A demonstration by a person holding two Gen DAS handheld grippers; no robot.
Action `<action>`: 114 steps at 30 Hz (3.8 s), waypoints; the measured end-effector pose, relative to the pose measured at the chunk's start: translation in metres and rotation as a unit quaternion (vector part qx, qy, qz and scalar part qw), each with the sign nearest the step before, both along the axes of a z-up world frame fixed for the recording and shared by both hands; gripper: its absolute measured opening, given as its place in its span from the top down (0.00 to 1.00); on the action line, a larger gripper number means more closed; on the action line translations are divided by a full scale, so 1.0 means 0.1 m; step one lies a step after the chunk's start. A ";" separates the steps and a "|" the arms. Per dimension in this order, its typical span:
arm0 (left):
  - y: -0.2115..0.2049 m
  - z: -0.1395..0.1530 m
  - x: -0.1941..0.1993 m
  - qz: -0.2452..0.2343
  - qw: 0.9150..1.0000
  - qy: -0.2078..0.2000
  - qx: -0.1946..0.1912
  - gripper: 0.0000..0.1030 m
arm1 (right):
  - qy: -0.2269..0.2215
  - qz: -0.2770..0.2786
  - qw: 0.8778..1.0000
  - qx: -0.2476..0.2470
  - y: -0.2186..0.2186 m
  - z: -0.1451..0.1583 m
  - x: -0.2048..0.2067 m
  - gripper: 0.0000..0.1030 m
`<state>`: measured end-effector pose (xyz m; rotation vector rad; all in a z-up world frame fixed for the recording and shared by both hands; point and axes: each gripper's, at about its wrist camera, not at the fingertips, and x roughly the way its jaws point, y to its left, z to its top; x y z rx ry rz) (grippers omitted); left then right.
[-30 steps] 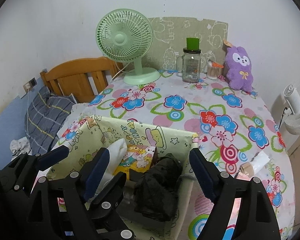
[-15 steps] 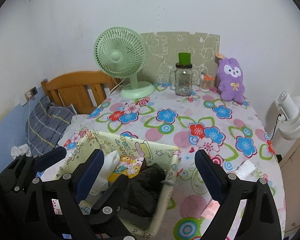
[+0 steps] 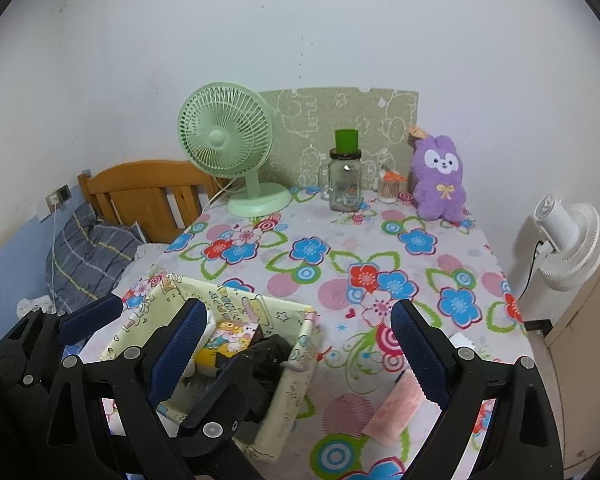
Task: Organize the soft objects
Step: 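Withdraw both open tools up from the box toward the pink packet, then grasp the pink paper packet with the left tool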
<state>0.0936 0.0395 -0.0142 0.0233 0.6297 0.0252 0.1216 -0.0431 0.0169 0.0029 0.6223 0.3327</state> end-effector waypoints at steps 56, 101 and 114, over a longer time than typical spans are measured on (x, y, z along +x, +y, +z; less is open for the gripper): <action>-1.50 -0.65 0.21 -0.080 0.995 0.056 -0.005 0.02 | 0.052 -0.072 0.996 0.000 -1.51 -0.71 0.04 0.08; -1.63 -1.51 0.70 -0.088 0.984 0.154 -0.010 0.53 | 0.164 -0.096 0.982 0.003 -1.73 -1.63 0.45 0.08; -1.47 -1.37 0.75 -0.056 0.989 0.139 -0.015 0.60 | 0.153 -0.068 0.986 0.009 -1.59 -1.51 0.54 0.08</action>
